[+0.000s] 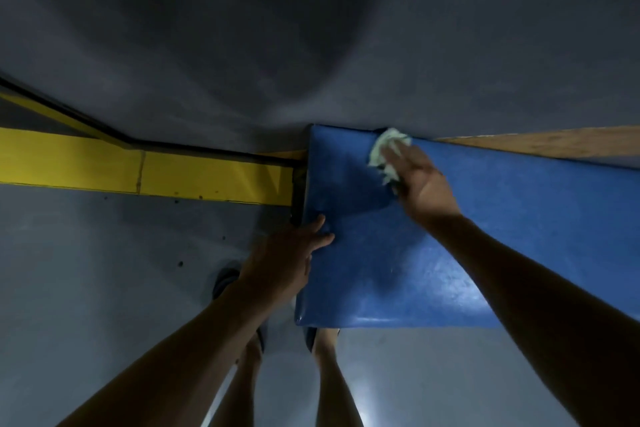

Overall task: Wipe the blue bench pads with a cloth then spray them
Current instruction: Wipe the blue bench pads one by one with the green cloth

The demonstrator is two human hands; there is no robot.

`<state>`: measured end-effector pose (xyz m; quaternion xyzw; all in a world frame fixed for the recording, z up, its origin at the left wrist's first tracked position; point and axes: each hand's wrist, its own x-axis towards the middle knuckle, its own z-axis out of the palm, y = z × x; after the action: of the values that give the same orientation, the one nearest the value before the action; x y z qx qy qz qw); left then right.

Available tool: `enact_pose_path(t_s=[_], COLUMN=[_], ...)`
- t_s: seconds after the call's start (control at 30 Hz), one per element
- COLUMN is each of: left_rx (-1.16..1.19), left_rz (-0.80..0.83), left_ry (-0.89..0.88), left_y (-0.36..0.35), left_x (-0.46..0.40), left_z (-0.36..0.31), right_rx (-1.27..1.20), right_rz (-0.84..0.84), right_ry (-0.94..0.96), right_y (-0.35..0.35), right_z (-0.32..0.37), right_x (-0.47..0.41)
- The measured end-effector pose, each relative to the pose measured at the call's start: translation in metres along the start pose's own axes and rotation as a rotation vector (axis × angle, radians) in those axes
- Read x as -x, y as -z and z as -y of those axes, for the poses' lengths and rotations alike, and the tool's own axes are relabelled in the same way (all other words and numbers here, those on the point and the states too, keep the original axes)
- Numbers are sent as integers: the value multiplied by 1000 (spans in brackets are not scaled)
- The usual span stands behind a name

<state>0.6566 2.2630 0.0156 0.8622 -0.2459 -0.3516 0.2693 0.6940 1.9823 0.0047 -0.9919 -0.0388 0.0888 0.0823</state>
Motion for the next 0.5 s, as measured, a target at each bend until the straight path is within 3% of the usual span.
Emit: enact_pose_path(t_s=[0.1, 0.17, 0.23, 0.33, 0.4, 0.43, 0.5], left_rx=[6, 41, 35, -2, 25, 22, 2], left_rz=[-17, -32, -50, -168, -130, -96, -64], left_ry=[-24, -33, -66, -166, -161, -143, -111], left_y=[0, 0, 1, 4, 5, 4, -1], left_x=[1, 0, -1, 2, -1, -3, -6], left_z=[3, 4, 6, 6, 7, 9, 12], right_rx=[-211, -288, -287, -125, 6, 20, -6], right_rz=[-127, -207, -176, -63, 20, 42, 4], right_ry=[-520, -662, -524, -9, 300, 343, 127], right_y=[-13, -30, -37, -43, -35, -29, -17], right_z=[31, 81, 115, 114, 85, 70, 43], right_x=[2, -5, -5, 25, 44, 48, 56])
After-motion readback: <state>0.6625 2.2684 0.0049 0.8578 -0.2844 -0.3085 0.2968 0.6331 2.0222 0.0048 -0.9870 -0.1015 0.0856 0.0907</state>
